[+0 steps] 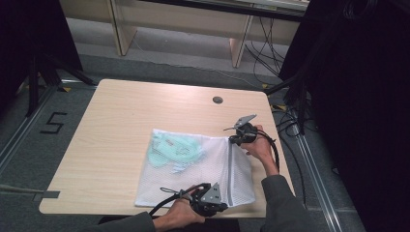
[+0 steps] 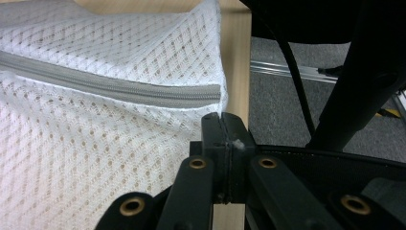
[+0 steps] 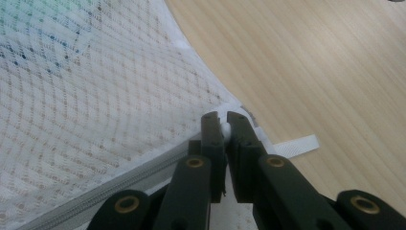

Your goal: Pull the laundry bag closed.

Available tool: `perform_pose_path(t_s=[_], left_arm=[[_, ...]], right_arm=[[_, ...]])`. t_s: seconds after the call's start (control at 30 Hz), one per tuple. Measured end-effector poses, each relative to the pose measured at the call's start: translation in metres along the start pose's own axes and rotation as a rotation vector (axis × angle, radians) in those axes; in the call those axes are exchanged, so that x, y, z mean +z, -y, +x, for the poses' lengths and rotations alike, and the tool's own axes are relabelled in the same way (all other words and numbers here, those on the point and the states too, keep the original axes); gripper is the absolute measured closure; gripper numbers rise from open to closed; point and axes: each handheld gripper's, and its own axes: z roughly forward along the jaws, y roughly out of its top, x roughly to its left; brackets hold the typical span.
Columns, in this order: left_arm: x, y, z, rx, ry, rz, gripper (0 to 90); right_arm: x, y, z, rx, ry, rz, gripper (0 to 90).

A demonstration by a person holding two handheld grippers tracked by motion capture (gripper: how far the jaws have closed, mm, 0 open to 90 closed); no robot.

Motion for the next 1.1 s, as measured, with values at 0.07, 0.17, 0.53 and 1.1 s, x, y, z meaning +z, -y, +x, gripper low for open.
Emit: perform_pose_path(t_s=[0.07,0.17,0.53,1.1], left_arm=[[0.0001,0.0002,0.0,-0.002,-0.008,-0.006,89.4],[-0.0003,0.0002,-0.0002,-0.012,-0.007,-0.012,89.5],[0.0001,0.0009,0.0049,-0.012,-0.005,0.005,89.3],[0.0004,0.0009,0.0087,-0.035,-0.012,0.006,88.3]], right_arm=[[0.0023,-0.0001,-0.0004,0.008,0.013,0.005,86.9],[0.0009,-0.0009,-0.002,-0.004,0.011,0.007,86.8],[0.0039,-0.0039,-0.0004,0.012,0.014,-0.004,86.8],[0.0059,-0.004,0.0009,0.018,0.034,-0.017,85.2]])
